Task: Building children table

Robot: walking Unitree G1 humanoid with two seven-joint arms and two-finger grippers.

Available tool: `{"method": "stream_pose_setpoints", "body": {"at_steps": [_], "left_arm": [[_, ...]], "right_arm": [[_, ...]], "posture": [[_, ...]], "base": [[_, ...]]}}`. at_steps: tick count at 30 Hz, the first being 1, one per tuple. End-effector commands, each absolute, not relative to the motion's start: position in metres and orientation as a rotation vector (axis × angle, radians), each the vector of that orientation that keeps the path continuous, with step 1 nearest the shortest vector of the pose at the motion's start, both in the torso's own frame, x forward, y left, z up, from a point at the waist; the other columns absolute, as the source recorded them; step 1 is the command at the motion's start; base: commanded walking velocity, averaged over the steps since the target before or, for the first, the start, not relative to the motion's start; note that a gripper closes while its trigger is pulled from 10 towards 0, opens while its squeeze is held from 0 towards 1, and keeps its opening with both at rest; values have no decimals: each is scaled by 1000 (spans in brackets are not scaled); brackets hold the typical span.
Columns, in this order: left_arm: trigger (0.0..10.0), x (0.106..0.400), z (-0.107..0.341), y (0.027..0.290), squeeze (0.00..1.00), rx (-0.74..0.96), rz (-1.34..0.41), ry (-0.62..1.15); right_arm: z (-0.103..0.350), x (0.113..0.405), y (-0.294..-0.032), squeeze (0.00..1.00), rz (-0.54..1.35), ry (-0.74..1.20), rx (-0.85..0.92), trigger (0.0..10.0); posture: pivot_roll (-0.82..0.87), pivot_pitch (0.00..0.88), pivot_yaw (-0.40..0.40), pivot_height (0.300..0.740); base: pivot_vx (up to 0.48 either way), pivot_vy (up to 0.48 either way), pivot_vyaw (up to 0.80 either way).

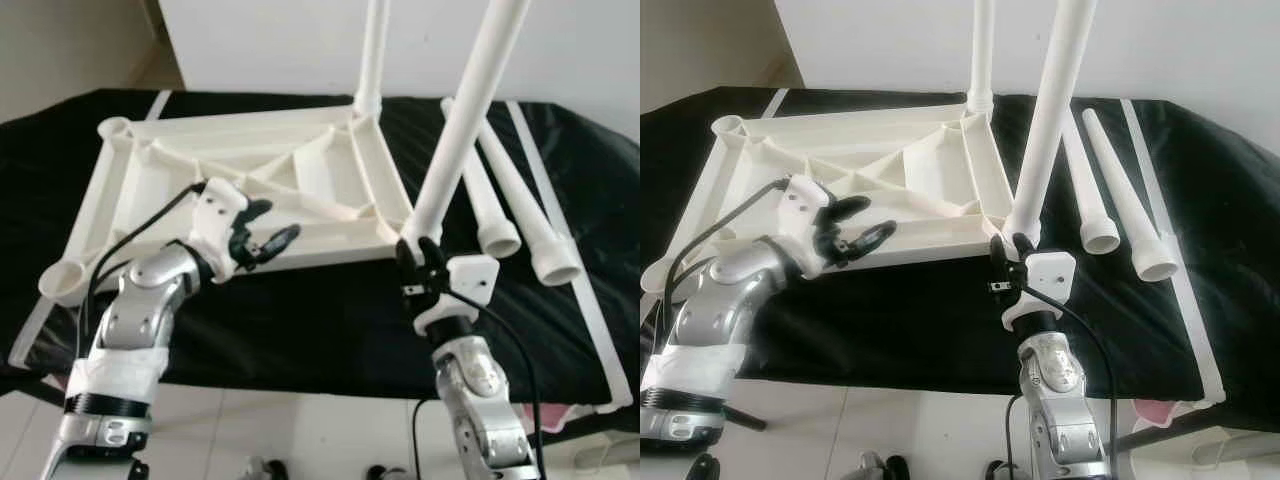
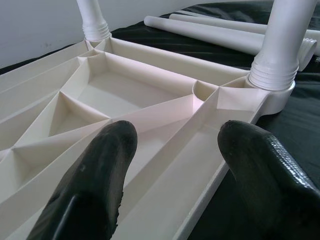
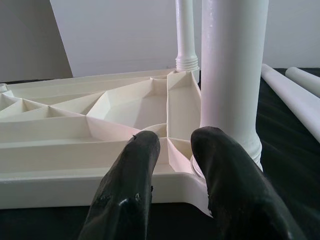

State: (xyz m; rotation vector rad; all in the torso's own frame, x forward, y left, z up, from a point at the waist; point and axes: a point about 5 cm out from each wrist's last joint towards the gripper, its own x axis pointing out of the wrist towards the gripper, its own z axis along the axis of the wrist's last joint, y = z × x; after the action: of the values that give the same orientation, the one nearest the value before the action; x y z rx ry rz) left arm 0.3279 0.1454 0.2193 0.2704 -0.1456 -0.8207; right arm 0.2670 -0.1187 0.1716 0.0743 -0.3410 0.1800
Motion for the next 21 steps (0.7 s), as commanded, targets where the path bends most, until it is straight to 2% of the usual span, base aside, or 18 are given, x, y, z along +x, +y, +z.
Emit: {"method": "stream_pose_setpoints", "body": {"at_steps": [1, 3, 4, 10, 11, 13, 14, 21], "left_arm": [[10000, 331, 219, 150, 1000, 269, -744, -148], [10000, 331, 219, 150, 1000, 273, -738, -149], [10000, 332, 217, 151, 0, 263, -727, -148], [10000, 334, 206, 152, 0, 241, -687, -132], [2118, 334, 207, 151, 0, 226, -691, -142], [2118, 334, 207, 151, 0, 226, -691, -142], [0, 333, 208, 151, 0, 210, -695, -156], [0, 334, 210, 151, 0, 212, -683, -166]], "right_arm": [[171, 268, -120, 0, 170, -343, 73, 10000], [170, 268, -120, 0, 169, -342, 73, 10000], [169, 268, -120, 0, 166, -339, 73, 10000], [165, 269, -122, 0, 157, -326, 70, 10000], [164, 268, -122, 0, 156, -325, 69, 10000], [164, 268, -122, 0, 156, -325, 69, 10000], [164, 268, -123, 0, 154, -324, 68, 10000], [164, 269, -123, 0, 151, -325, 67, 10000]], "posture": [[-77, 149, 34, 740], [-76, 149, 34, 740], [-75, 149, 34, 740], [-79, 150, 33, 740], [-79, 149, 34, 740], [-79, 149, 34, 740], [-78, 151, 32, 740], [-77, 153, 33, 740]], "base": [[0, 0, 0], [0, 0, 0], [0, 0, 0], [0, 0, 0], [0, 0, 0], [0, 0, 0], [0, 0, 0], [0, 0, 0]]}}
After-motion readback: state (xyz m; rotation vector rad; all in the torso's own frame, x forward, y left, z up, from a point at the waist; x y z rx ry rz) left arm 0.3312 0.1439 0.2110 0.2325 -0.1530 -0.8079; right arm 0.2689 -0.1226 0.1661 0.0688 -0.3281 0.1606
